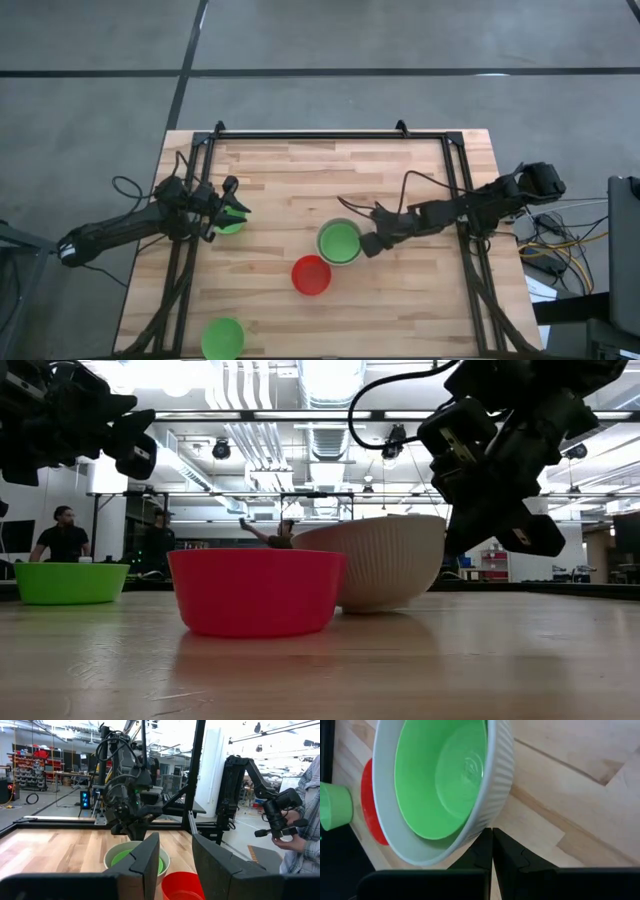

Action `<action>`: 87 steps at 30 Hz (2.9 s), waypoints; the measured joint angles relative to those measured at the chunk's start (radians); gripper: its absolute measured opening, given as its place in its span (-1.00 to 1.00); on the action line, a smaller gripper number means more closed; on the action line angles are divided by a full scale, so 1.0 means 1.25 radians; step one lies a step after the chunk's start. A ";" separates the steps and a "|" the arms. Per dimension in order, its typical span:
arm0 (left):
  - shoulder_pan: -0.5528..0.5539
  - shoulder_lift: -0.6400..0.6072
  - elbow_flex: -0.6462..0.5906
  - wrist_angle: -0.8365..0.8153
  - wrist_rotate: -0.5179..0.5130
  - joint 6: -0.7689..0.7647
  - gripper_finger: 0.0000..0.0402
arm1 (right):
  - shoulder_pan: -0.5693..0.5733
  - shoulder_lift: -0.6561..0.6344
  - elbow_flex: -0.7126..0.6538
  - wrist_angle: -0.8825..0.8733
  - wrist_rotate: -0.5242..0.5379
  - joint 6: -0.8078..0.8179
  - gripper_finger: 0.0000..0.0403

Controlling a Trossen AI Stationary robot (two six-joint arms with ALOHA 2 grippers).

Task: Nest bowls inside each other
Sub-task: Move the stacked bowls to the center of the table, then stack the top green bowl on the right green bowl

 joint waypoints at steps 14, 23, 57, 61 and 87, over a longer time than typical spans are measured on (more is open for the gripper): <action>0.000 0.000 0.000 0.000 0.000 0.000 -0.39 | -0.032 0.015 -0.001 0.055 -0.004 -0.046 -0.96; 0.000 0.001 0.000 0.000 0.000 0.000 -0.39 | -0.032 0.038 -0.001 0.096 -0.040 -0.065 -0.96; 0.000 0.002 0.000 0.000 0.000 0.000 -0.39 | -0.042 -0.537 0.039 -0.153 0.258 -0.424 -0.96; 0.000 0.002 0.000 0.000 0.000 0.000 -0.39 | -0.042 -0.600 0.039 -0.163 0.258 -0.486 -0.96; 0.001 0.002 0.000 0.000 0.000 0.000 -0.39 | -0.005 -1.015 0.009 -0.227 0.203 -0.769 -0.96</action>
